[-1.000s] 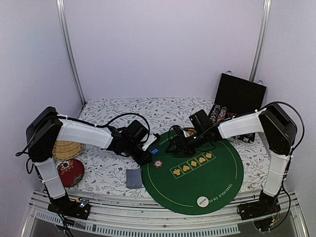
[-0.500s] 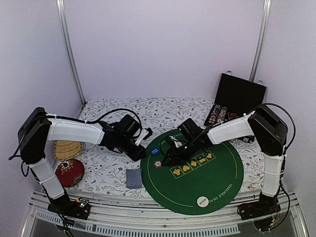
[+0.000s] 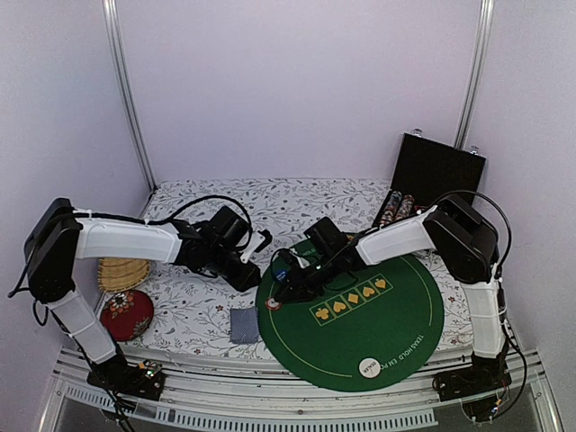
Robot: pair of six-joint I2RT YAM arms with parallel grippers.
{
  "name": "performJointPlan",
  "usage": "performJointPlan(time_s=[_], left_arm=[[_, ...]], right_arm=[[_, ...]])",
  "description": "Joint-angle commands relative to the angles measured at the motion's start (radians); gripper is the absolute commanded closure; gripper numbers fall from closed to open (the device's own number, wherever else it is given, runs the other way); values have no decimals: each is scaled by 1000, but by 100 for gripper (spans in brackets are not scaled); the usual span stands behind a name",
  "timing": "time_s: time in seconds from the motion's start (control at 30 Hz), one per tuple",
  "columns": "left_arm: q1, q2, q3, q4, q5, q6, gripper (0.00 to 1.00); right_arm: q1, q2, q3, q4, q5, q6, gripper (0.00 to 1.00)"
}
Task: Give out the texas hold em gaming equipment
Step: Move the poker chip to the small blind area, then place the poker chips pile at the small blind area.
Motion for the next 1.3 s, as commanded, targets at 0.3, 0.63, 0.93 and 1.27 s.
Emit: performJointPlan(time_s=[0.3, 0.63, 0.93, 1.27], left_arm=[[-92, 86, 96, -43, 106, 61, 100], [-125, 168, 177, -125, 83, 72, 100], [-145, 190, 172, -115, 70, 84, 96], [-147, 216, 169, -95, 74, 91, 69]], right_arm=[[-190, -374, -197, -107, 222, -83, 58], [-255, -477, -277, -163, 287, -148, 53], [-256, -443, -261, -166, 268, -168, 53], [-257, -444, -259, -172, 272, -175, 52]])
